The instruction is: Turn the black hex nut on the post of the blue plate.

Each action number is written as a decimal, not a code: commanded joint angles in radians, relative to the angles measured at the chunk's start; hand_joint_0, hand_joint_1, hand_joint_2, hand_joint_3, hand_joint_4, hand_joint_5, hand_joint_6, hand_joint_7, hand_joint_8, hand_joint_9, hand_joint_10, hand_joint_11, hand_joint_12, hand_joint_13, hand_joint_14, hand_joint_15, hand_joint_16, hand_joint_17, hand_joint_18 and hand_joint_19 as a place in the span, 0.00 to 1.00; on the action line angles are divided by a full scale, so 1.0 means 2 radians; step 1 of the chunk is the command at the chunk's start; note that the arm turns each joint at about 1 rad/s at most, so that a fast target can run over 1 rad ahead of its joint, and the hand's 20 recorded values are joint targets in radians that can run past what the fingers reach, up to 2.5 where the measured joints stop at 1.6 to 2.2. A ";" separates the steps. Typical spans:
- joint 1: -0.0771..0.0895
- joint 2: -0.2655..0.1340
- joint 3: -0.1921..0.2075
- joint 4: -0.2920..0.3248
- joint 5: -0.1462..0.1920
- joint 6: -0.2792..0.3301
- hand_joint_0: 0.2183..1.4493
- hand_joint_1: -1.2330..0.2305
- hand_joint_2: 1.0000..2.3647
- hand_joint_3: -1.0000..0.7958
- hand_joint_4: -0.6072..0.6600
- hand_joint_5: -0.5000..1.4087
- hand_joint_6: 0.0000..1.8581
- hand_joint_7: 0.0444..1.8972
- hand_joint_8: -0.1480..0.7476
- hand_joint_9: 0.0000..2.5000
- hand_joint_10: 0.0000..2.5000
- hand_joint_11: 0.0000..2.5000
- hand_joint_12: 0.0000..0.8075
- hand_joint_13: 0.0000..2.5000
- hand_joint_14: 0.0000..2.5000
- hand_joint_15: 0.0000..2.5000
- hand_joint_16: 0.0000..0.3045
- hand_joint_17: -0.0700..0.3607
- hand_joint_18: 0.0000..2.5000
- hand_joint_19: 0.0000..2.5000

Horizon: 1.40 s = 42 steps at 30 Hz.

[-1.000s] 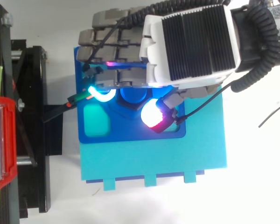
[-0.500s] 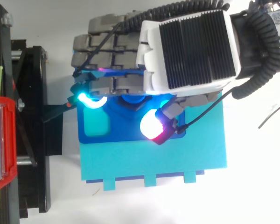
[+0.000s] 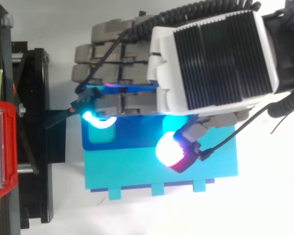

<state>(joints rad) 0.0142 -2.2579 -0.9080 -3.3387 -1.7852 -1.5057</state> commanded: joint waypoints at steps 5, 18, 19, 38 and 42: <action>-0.009 0.024 -0.012 -0.043 0.000 0.000 0.15 0.39 0.00 0.28 0.61 0.13 0.27 0.36 0.50 0.10 0.00 0.00 0.55 0.11 0.00 0.02 0.20 0.48 0.11 0.09; -0.007 0.195 -0.252 0.115 0.066 0.112 0.15 0.39 0.00 0.28 0.62 0.13 0.27 0.37 0.50 0.11 0.00 0.00 0.54 0.11 0.00 0.02 0.20 0.48 0.11 0.09; -0.007 0.199 -0.258 0.118 0.068 0.114 0.15 0.39 0.00 0.28 0.62 0.13 0.27 0.36 0.51 0.11 0.00 0.00 0.54 0.11 0.00 0.02 0.20 0.48 0.11 0.09; -0.019 0.241 -0.308 0.095 0.080 0.193 0.15 0.38 0.00 0.28 0.63 0.13 0.27 0.37 0.51 0.12 0.00 0.00 0.55 0.11 0.00 0.03 0.20 0.48 0.10 0.10; -0.023 0.240 -0.308 0.092 0.077 0.197 0.15 0.38 0.00 0.28 0.63 0.13 0.27 0.36 0.51 0.12 0.00 0.00 0.54 0.11 0.00 0.02 0.20 0.48 0.10 0.10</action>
<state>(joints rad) -0.0245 -1.7771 -1.5244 -3.1465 -1.6270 -1.1189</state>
